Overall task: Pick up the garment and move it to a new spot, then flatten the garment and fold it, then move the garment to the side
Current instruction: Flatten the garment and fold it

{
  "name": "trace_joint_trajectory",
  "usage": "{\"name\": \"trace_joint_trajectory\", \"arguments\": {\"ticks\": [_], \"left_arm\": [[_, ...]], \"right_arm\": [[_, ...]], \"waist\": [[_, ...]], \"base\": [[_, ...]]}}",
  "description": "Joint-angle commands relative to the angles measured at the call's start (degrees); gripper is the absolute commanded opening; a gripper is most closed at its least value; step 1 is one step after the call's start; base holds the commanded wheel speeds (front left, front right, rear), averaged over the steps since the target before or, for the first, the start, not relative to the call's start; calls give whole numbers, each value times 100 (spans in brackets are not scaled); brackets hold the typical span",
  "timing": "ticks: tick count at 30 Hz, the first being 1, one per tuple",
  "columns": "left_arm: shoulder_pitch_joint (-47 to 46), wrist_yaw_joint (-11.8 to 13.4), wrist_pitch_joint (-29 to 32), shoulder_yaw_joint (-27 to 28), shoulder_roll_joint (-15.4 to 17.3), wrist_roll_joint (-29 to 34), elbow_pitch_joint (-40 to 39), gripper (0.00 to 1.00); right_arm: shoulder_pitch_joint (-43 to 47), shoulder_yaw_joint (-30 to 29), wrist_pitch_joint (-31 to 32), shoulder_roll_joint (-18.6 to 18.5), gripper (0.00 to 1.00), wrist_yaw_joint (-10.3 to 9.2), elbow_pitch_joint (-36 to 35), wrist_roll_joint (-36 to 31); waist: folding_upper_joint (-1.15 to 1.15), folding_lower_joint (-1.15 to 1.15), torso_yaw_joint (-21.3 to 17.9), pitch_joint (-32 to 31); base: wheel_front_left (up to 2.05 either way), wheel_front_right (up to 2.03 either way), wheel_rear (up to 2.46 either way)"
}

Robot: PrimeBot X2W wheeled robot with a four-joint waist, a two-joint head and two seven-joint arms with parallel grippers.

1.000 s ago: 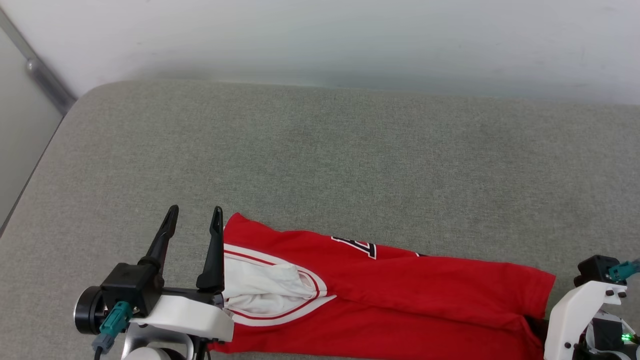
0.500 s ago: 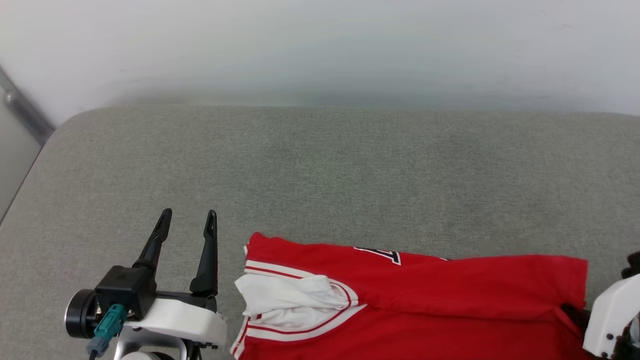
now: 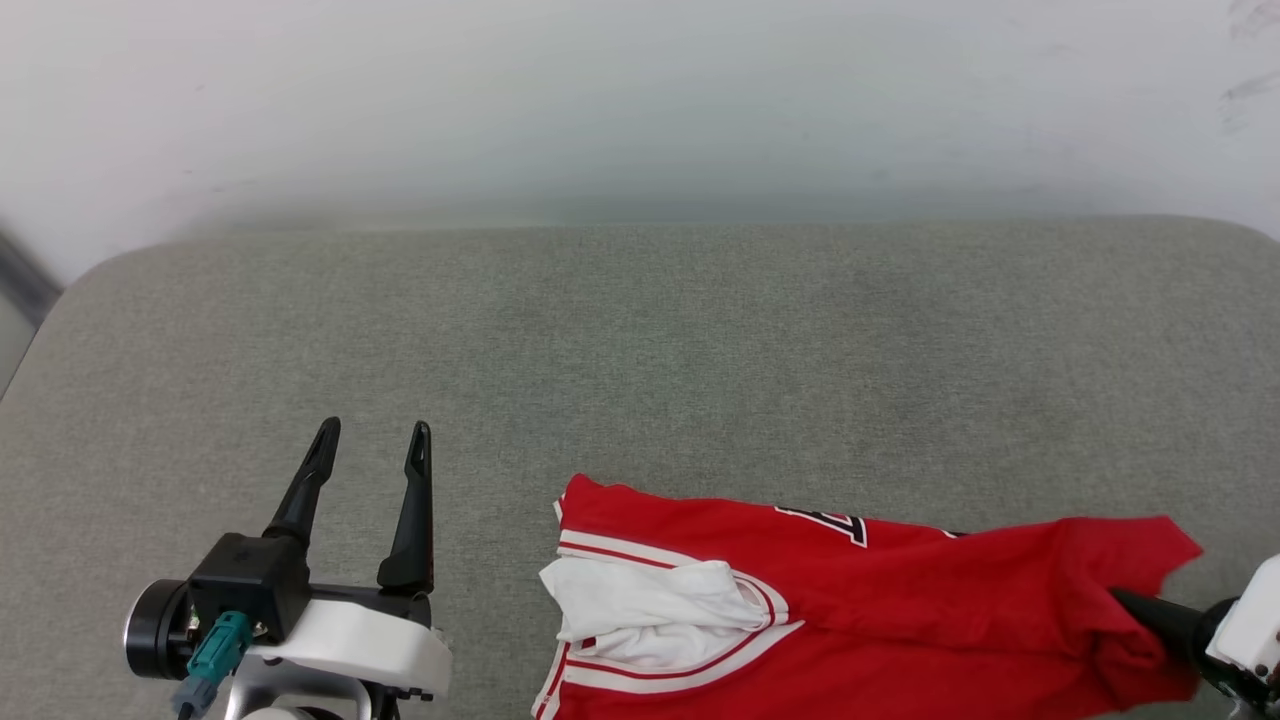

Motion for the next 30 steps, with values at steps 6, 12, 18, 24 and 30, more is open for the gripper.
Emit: {"name": "trace_joint_trajectory", "arguments": {"ticks": [6,12,18,24,30], "left_arm": [[40,7,13,-27,-1,-7,6,100],[9,-2,22,-70,-37,-24,33,100],[-94,-61,-4,-112,-63,-33,75,100],[-224,-121,-64,-157,-157,-46,155,100],[-361,-164,-111,-204,-240,-9,233,100]], "right_arm": [[-315,-288,886,307,0,-1,114,1332],[-435,423,883,310,0,-1,802,2816],[-530,1584,423,312,0,-1,1118,3730],[-688,2896,-129,312,0,-1,1282,4349],[-908,3985,-874,310,0,-1,1329,4473]], "waist": [[0,0,160,-36],[0,0,382,-36],[0,0,599,76],[0,0,739,253],[0,0,795,447]], "base": [[0,0,0],[0,0,0],[0,0,0],[0,0,0],[0,0,0]]}}
